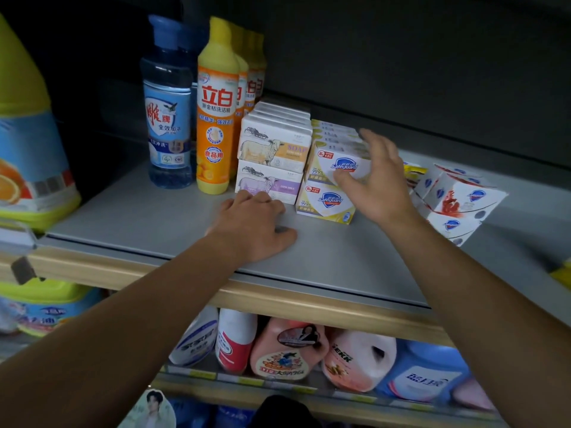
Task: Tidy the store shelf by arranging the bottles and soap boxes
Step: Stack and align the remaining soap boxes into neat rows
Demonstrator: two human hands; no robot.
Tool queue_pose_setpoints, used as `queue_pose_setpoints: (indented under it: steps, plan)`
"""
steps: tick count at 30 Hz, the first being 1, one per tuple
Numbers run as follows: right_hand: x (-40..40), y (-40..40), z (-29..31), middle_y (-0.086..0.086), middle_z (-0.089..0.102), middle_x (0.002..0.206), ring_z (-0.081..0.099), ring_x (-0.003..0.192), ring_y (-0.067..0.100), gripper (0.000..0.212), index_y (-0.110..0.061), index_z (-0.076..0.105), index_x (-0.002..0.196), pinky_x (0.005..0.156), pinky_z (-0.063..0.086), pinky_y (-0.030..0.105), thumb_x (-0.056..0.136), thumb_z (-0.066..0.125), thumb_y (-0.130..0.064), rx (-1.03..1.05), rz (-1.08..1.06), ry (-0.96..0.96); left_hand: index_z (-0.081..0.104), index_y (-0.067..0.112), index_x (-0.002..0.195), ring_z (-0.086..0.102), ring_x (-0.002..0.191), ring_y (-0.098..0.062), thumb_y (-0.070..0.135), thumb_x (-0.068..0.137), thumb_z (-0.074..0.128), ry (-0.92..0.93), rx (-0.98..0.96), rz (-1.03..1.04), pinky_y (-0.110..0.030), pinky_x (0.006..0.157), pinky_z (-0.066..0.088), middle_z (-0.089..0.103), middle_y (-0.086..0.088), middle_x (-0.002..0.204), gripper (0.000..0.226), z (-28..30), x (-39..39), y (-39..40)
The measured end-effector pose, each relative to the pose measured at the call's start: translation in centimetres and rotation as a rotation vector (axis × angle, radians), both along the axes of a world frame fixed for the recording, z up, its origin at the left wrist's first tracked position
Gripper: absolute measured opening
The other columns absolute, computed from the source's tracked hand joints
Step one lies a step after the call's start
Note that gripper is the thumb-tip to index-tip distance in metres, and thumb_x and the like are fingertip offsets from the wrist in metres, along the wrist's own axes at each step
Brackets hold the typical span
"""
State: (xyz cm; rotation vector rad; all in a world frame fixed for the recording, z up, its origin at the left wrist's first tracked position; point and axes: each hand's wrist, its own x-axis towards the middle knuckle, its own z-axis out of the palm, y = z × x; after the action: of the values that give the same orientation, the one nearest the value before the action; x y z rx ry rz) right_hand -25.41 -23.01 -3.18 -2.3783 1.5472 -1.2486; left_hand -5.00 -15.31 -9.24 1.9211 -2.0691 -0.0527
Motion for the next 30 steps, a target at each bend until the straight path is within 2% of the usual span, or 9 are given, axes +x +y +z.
queue_pose_setpoints:
  steps: [3, 6, 10, 12, 14, 19, 23, 27, 30]
  plan:
    - [-1.0, 0.9, -2.1, -0.001, 0.051, 0.138, 0.053, 0.118, 0.013, 0.066, -0.018, 0.043, 0.14, 0.093, 0.046, 0.025, 0.083, 0.073, -0.032, 0.145, -0.075, -0.302, 0.049, 0.033, 0.133, 0.039, 0.126, -0.025, 0.063, 0.083, 0.044, 0.003, 0.002, 0.013, -0.043, 0.103, 0.032, 0.049, 0.004, 0.134, 0.059, 0.4, 0.0, 0.2]
    - [-1.7, 1.5, -4.4, -0.01, 0.064, 0.113, 0.06, 0.089, 0.003, 0.038, -0.022, 0.057, 0.12, 0.075, 0.043, 0.018, 0.085, 0.069, -0.032, 0.293, -0.108, -0.29, 0.045, 0.027, 0.14, 0.047, 0.127, -0.024, 0.05, 0.086, 0.056, 0.168, -0.033, -0.03, -0.038, 0.104, 0.039, 0.054, 0.001, 0.137, 0.06, 1.1, -0.3, 0.5]
    - [-1.9, 1.7, -5.2, -0.016, 0.067, 0.095, 0.062, 0.083, -0.009, 0.021, -0.029, 0.062, 0.104, 0.074, 0.044, 0.011, 0.085, 0.068, -0.022, 0.334, -0.034, -0.357, 0.035, 0.023, 0.148, 0.049, 0.128, -0.02, 0.035, 0.087, 0.066, 0.362, -0.028, -0.197, -0.01, 0.09, 0.03, 0.049, -0.001, 0.145, 0.07, 1.5, -1.5, 0.5]
    - [-2.1, 1.8, -5.3, -0.013, 0.07, 0.101, 0.064, 0.088, -0.006, 0.027, -0.024, 0.066, 0.111, 0.078, 0.047, 0.012, 0.084, 0.068, -0.018, 0.338, 0.005, -0.358, 0.021, 0.025, 0.153, 0.041, 0.136, -0.022, 0.045, 0.087, 0.064, 0.301, 0.054, -0.209, -0.021, 0.107, 0.031, 0.041, 0.0, 0.152, 0.082, 1.6, -2.0, 0.0]
    - [-2.1, 1.9, -5.4, -0.013, 0.071, 0.101, 0.065, 0.087, -0.007, 0.029, -0.027, 0.066, 0.11, 0.08, 0.05, 0.014, 0.083, 0.07, -0.018, 0.351, 0.037, -0.368, 0.01, 0.028, 0.155, 0.037, 0.138, -0.026, 0.056, 0.085, 0.06, 0.194, 0.093, -0.148, -0.038, 0.11, 0.034, 0.04, -0.002, 0.153, 0.091, 1.3, -2.3, -0.5]
    - [-2.2, 2.2, -5.3, -0.017, 0.071, 0.095, 0.068, 0.088, -0.001, 0.029, -0.035, 0.068, 0.103, 0.086, 0.054, 0.025, 0.081, 0.071, -0.016, 0.341, 0.095, -0.365, 0.004, 0.025, 0.155, 0.033, 0.138, -0.026, 0.065, 0.081, 0.058, 0.089, 0.091, -0.093, -0.04, 0.11, 0.032, 0.042, -0.003, 0.15, 0.1, 1.0, -2.8, -0.4]
    - [-2.3, 2.5, -5.2, -0.02, 0.071, 0.093, 0.069, 0.089, -0.001, 0.028, -0.04, 0.067, 0.095, 0.09, 0.054, 0.029, 0.081, 0.069, -0.016, 0.354, 0.12, -0.36, 0.014, 0.033, 0.152, 0.036, 0.134, -0.028, 0.067, 0.078, 0.06, 0.136, 0.108, -0.102, -0.043, 0.109, 0.034, 0.047, -0.002, 0.145, 0.093, 1.5, -2.7, -1.0]
    - [-2.4, 2.6, -5.2, -0.017, 0.073, 0.1, 0.068, 0.088, -0.001, 0.029, -0.036, 0.071, 0.106, 0.085, 0.053, 0.026, 0.081, 0.068, -0.021, 0.359, 0.105, -0.338, 0.025, 0.033, 0.148, 0.042, 0.129, -0.028, 0.063, 0.078, 0.061, 0.155, 0.068, -0.08, -0.044, 0.105, 0.038, 0.052, -0.001, 0.139, 0.084, 1.5, -3.1, -1.1]
    - [-2.4, 2.6, -5.2, -0.017, 0.072, 0.101, 0.065, 0.085, -0.006, 0.033, -0.035, 0.071, 0.109, 0.076, 0.048, 0.014, 0.08, 0.068, -0.021, 0.339, 0.077, -0.355, 0.041, 0.029, 0.139, 0.052, 0.115, -0.015, 0.044, 0.082, 0.069, 0.375, -0.081, -0.124, -0.027, 0.093, 0.042, 0.056, 0.012, 0.127, 0.065, 0.9, -3.0, -0.7]
